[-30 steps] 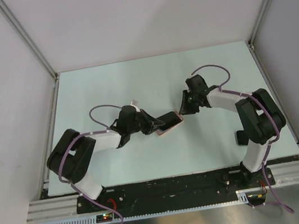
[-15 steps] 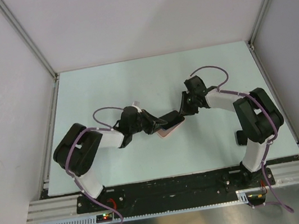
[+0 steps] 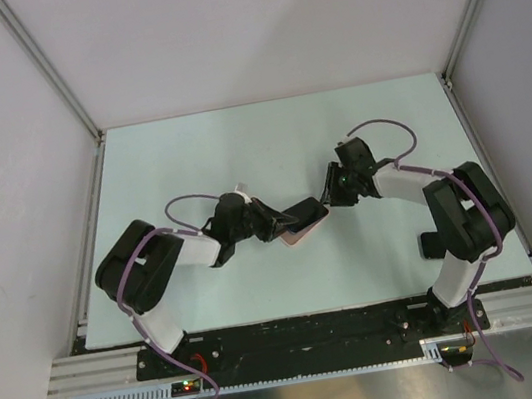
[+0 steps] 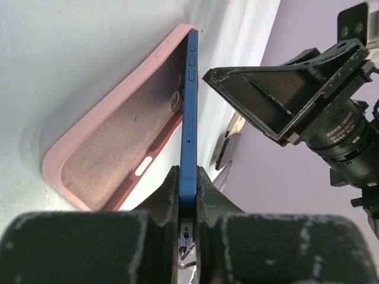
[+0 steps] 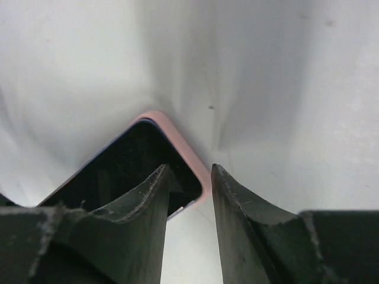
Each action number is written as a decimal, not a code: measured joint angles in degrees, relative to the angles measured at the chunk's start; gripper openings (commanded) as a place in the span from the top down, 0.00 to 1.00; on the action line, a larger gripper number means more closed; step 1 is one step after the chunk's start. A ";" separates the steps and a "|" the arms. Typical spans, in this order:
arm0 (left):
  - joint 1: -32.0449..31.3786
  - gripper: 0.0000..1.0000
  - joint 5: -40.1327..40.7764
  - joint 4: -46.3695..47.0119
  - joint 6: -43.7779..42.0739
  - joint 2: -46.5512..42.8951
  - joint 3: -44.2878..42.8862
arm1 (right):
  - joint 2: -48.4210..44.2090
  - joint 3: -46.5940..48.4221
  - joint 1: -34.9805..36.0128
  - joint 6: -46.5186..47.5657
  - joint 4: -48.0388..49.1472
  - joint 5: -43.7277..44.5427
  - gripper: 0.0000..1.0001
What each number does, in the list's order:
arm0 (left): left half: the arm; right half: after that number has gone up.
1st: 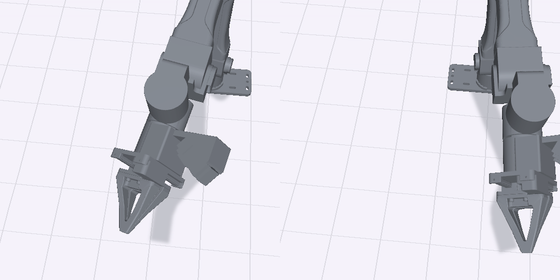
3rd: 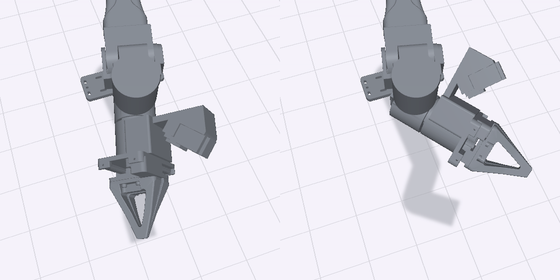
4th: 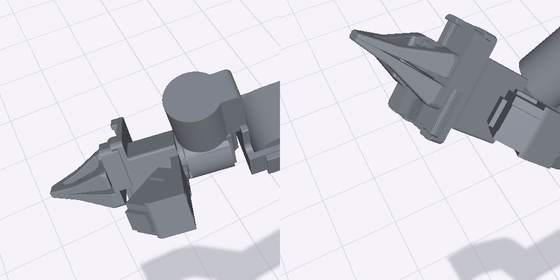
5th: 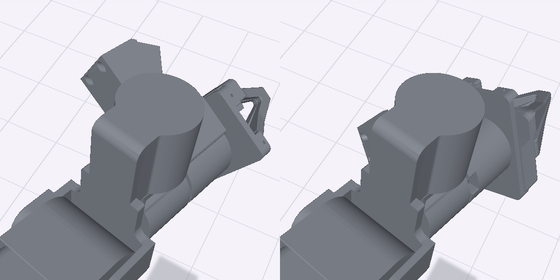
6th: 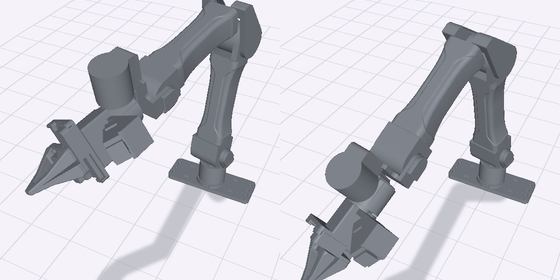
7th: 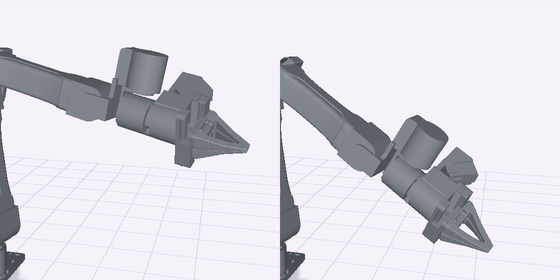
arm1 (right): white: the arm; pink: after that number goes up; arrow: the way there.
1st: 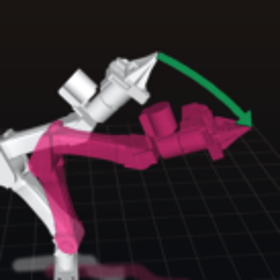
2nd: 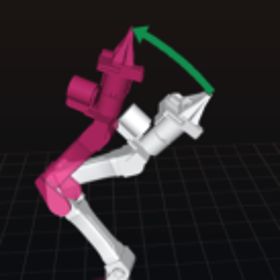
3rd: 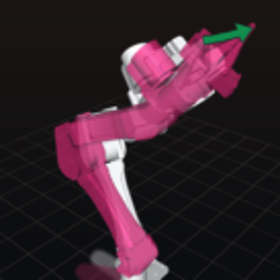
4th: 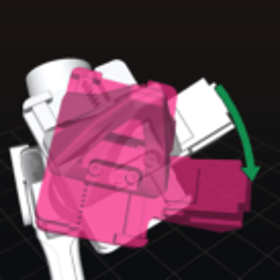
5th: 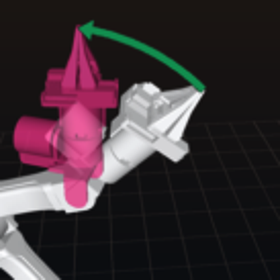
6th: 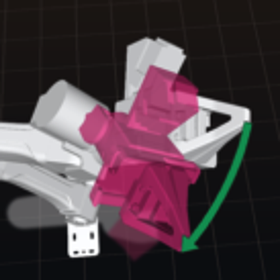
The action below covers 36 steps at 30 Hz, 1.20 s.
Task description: Put the phone into the phone case
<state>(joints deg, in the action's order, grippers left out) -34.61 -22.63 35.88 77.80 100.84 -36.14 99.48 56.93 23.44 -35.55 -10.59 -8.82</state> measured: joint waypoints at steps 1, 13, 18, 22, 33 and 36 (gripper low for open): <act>-0.04 1.00 0.09 0.15 0.39 0.00 0.22 | -0.59 -0.83 -0.48 -0.20 0.22 0.42 0.60; -1.42 1.00 3.13 4.31 6.97 0.00 3.63 | -2.10 -5.57 -1.81 -3.93 3.32 2.05 0.69; -1.97 1.00 4.04 5.51 8.87 0.15 4.28 | -2.08 -5.57 -1.31 -5.03 4.85 2.08 0.74; -1.99 1.00 3.69 6.38 9.31 1.51 3.74 | -1.95 -5.57 -0.55 -5.29 5.55 2.08 0.79; -1.99 0.94 2.40 8.22 9.35 4.17 2.14 | -1.05 -5.57 -0.28 -5.38 6.80 3.76 0.83; -1.99 0.81 2.40 8.24 9.22 4.17 2.14 | -1.05 -5.57 -0.17 -5.38 6.88 3.98 0.83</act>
<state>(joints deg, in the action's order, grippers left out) -36.60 -20.23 44.12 87.02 105.01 -34.00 98.43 51.35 23.27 -40.93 -3.70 -4.84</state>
